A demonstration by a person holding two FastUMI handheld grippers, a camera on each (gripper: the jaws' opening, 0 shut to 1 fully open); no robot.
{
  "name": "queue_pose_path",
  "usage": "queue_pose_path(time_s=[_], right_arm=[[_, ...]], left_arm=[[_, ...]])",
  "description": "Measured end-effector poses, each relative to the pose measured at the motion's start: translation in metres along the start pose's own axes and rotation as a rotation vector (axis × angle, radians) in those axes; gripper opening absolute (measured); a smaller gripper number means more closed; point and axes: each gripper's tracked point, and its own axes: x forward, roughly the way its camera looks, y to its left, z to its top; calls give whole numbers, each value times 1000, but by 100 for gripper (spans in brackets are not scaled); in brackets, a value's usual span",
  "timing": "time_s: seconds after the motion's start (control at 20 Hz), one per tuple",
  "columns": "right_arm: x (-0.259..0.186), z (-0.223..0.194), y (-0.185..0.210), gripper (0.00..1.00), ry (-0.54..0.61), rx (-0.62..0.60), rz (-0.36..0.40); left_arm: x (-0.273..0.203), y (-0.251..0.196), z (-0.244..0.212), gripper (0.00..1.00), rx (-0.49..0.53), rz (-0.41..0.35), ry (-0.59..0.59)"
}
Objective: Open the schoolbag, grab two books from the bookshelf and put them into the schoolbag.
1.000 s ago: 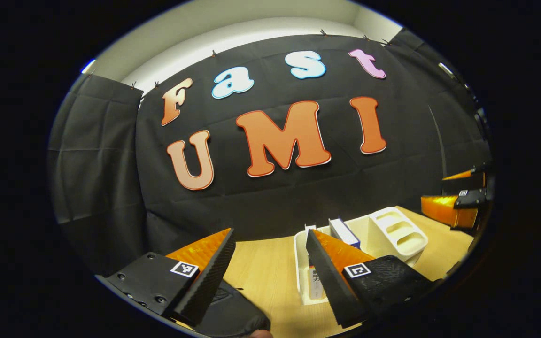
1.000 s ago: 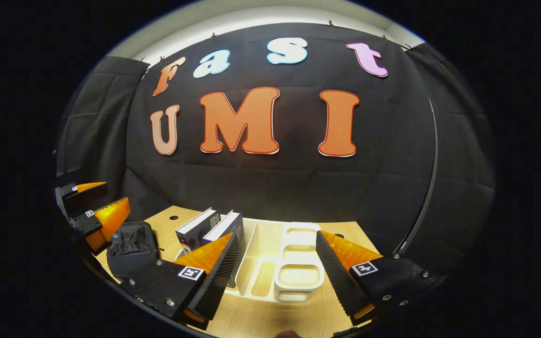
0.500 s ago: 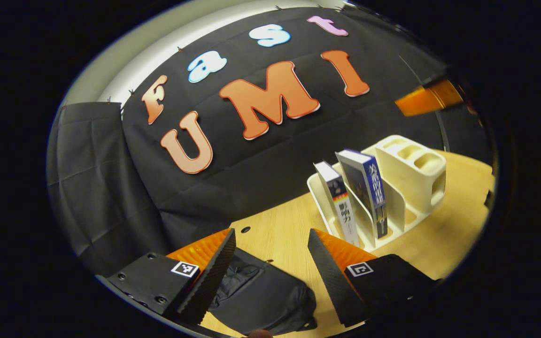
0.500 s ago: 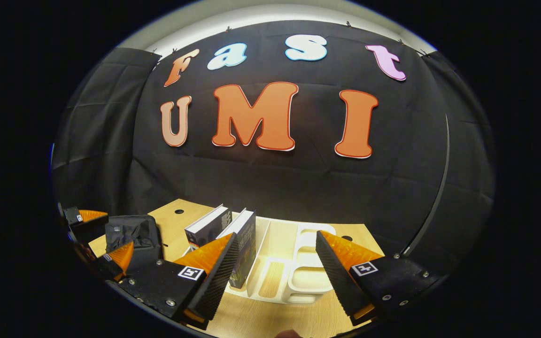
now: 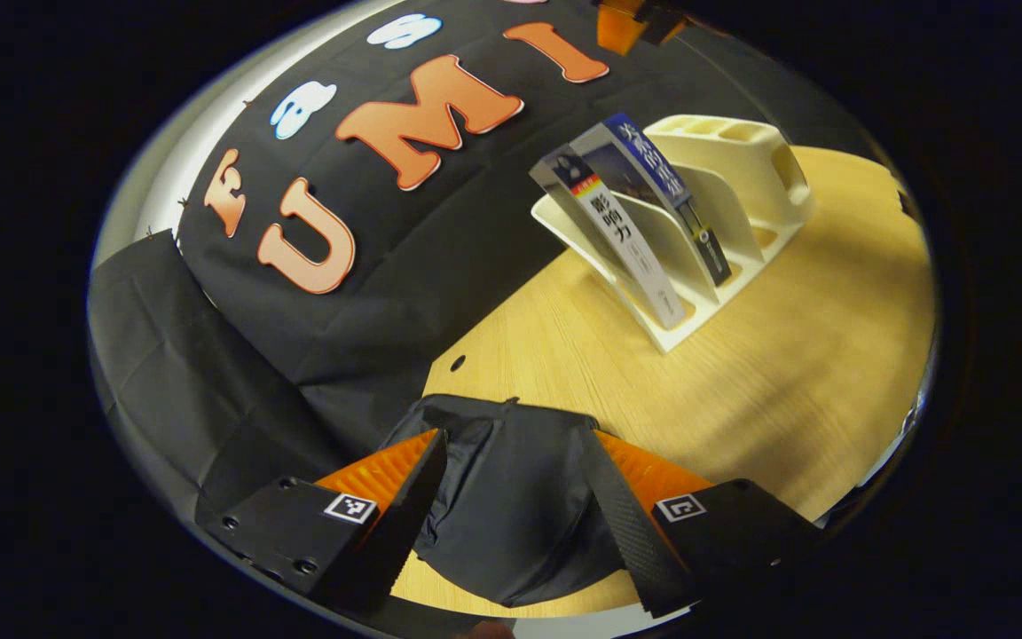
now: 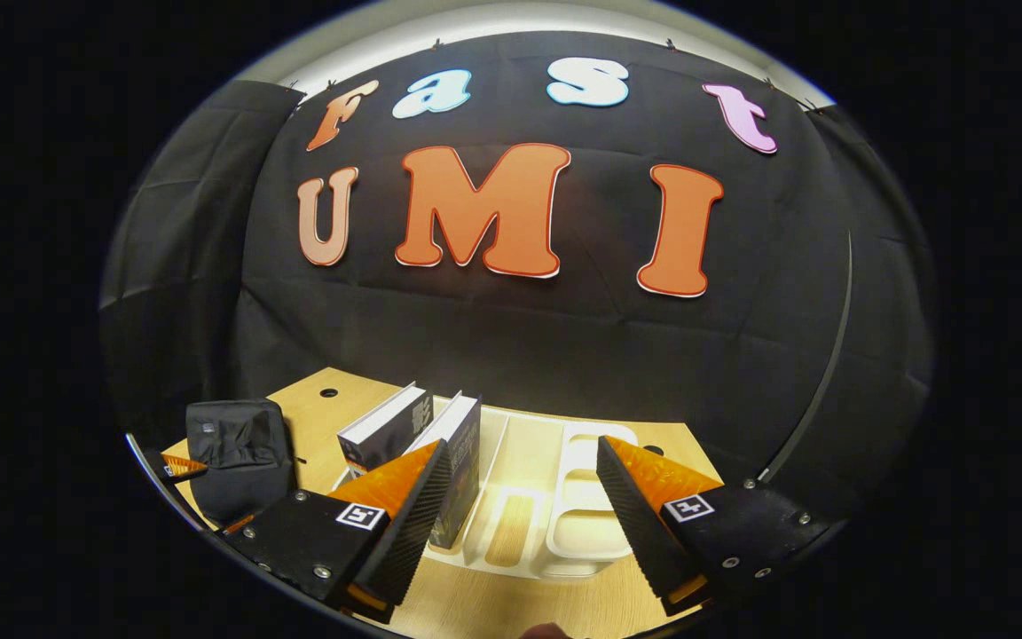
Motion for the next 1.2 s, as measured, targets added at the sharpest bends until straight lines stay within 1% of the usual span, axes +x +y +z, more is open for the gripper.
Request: queue_pose_path(time_s=[0.15,0.3,0.55,0.75,0.85,0.95,1.1,1.2], right_arm=[[7,-3,3,98,13,-7,-4],[11,-3,6,98,14,-12,-4],[17,2,11,98,12,-16,0],[22,8,17,98,4,-18,3],[23,12,22,98,-1,-21,8],[26,17,27,98,-3,-25,10],[32,26,37,98,-7,-40,19],[35,31,43,98,-4,-56,17]], left_arm=[[0,-4,-25,98,44,-19,63],[2,-4,-43,99,53,-19,114],[8,11,-53,98,111,58,128],[21,20,-59,96,131,89,153],[32,21,-63,96,139,78,171],[45,20,-74,88,158,50,220],[56,14,-73,66,159,-12,230],[57,14,-70,37,163,-53,227]])
